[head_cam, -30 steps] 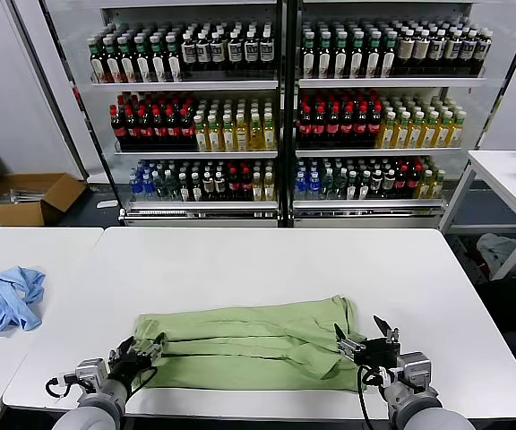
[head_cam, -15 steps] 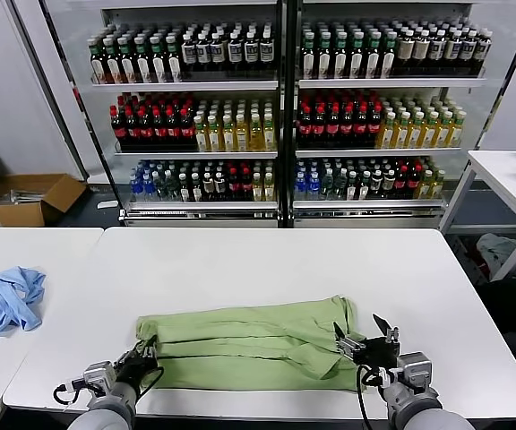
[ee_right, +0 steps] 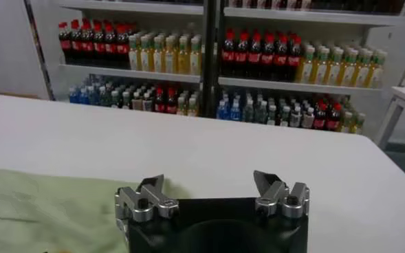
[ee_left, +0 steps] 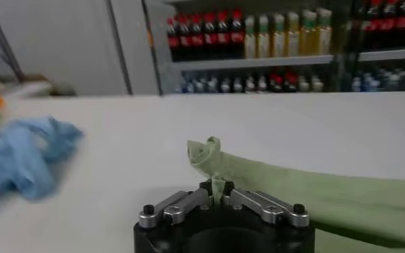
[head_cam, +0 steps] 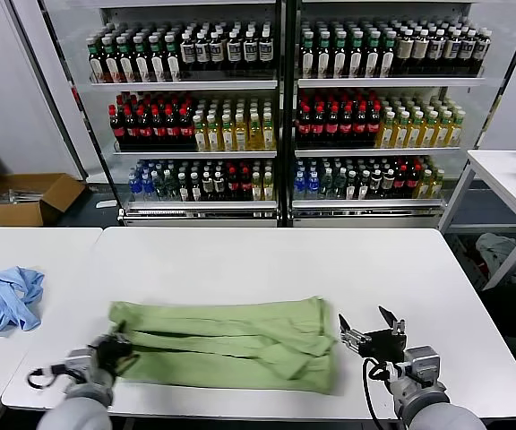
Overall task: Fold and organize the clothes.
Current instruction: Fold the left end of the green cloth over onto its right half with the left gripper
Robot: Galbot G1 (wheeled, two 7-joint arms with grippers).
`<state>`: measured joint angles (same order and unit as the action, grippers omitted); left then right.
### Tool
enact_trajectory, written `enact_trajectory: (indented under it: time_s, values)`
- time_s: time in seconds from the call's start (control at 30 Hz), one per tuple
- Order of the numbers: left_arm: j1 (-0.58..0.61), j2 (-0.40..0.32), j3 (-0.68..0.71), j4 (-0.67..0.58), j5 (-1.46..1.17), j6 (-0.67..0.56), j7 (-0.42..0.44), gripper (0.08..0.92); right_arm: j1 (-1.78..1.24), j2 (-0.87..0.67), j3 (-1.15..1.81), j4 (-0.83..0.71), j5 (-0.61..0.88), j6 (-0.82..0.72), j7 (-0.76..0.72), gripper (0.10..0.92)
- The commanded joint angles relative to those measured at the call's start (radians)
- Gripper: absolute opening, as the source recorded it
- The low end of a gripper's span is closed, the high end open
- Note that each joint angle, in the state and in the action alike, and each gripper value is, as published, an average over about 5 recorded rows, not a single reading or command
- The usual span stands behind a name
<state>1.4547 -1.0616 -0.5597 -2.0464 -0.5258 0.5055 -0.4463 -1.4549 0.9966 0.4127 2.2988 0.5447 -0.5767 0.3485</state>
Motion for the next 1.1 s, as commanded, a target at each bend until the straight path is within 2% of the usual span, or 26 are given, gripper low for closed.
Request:
enact_trajectory:
  time_s: [0.03,0.1,0.2,0.33,0.47,0.67,1.1]
  values:
    - [0.048,0.109,-0.366,0.045,0.194,0.054,0.089,0.095,0.005,-0.007,0.033,-0.005,0.011,0.0,-0.002,0.823]
    - [0.054,0.098,-0.357,0.001,0.173,0.064,0.093,0.095,0.011,-0.009,0.031,-0.007,0.012,-0.001,-0.002,0.823]
    - [0.045,0.051,-0.266,-0.104,0.08,0.072,0.096,0.095,0.026,-0.009,0.023,-0.01,0.012,-0.001,0.002,0.823]
    - [0.008,-0.044,-0.067,-0.236,-0.181,0.072,0.103,0.095,0.031,-0.007,0.017,-0.01,0.011,-0.001,0.005,0.823]
    - [-0.046,-0.128,0.147,-0.276,-0.259,0.072,0.071,0.095,0.023,-0.004,0.023,-0.01,0.009,-0.001,0.006,0.822]
    - [-0.127,-0.223,0.34,-0.196,-0.259,0.071,0.049,0.095,0.005,0.003,0.037,-0.005,0.006,-0.001,0.007,0.823]
    - [-0.221,-0.286,0.408,0.007,-0.182,0.066,0.046,0.095,0.003,0.015,0.03,-0.017,-0.001,-0.001,0.006,0.823]
